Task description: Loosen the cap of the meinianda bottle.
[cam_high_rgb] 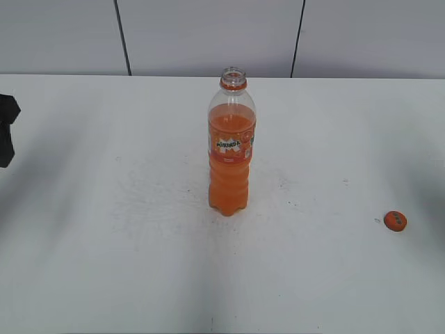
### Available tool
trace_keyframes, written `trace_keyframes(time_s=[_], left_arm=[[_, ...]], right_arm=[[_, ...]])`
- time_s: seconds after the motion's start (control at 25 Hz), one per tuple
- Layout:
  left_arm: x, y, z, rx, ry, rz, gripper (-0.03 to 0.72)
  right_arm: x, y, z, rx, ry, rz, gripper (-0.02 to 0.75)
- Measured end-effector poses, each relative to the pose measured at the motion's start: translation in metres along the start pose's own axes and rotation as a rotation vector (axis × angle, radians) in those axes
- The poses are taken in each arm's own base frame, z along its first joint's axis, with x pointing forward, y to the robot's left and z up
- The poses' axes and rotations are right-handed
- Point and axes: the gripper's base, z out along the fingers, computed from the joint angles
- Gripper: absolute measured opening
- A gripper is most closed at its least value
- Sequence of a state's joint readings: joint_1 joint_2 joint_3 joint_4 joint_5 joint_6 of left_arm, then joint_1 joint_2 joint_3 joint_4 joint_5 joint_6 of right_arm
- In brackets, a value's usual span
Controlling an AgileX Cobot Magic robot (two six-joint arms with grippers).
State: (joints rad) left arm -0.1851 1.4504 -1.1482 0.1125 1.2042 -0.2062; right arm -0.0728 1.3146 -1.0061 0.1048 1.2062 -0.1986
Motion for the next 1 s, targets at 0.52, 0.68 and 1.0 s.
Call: trace_keyframes(time_s=[0.52, 0.68, 1.0], left_arm=[[0.114, 0.025, -0.045, 0.018, -0.216, 0.019, 0.505], [0.156, 0.034, -0.060, 0.044, -0.416, 0.008, 0.498], [0.223, 0.044, -0.059, 0.085, -0.720, -0.001, 0.488]], right_arm=[[0.090, 0.014, -0.023, 0.056, -0.161, -0.006, 0.556], [0.127, 0.020, -0.024, 0.080, -0.300, -0.015, 0.556], [0.181, 0.027, -0.009, 0.121, -0.545, -0.037, 0.556]])
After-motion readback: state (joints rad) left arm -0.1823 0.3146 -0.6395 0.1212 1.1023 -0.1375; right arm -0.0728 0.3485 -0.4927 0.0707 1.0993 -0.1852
